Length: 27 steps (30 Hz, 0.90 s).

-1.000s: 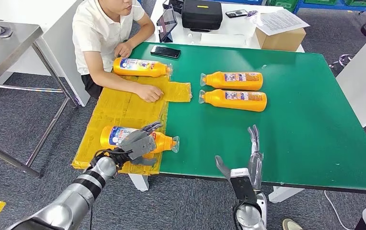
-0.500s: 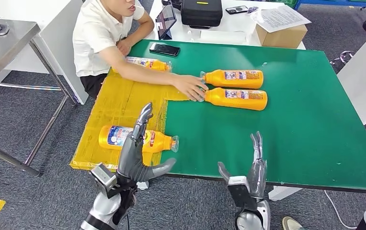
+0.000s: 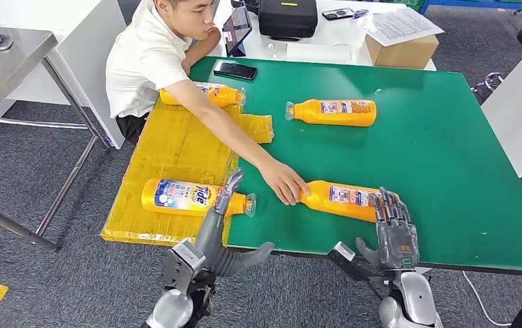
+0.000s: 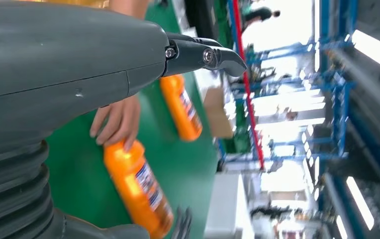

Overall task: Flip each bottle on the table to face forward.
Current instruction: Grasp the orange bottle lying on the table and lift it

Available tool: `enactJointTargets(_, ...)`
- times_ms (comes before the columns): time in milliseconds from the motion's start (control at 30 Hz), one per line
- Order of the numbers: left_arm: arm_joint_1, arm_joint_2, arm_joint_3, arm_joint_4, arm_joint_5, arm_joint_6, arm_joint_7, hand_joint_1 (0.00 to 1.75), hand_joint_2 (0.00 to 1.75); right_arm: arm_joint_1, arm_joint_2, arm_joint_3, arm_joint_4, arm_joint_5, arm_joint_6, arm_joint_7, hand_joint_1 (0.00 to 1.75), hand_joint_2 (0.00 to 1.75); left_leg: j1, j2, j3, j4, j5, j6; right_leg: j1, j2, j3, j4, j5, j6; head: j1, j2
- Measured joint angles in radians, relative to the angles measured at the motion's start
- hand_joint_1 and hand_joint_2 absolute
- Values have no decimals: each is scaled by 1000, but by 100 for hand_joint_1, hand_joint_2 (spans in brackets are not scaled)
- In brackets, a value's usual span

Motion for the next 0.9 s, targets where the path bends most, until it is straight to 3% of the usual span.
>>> enactJointTargets(433,-14,0,-64,59,-14,1,-3,0,175,-108,-110,62,177,-21,13,68,0,175,1,0,-1,0,0,0,1,0,0,0,0,0,0,0)
enactJointTargets(900,-45,0,-87,77,0,-21,25,0,175,-288,-155,198,306,-134,239,93,0,175,1,0,0,0,2,1,1,0,0,0,1,0,0,0)
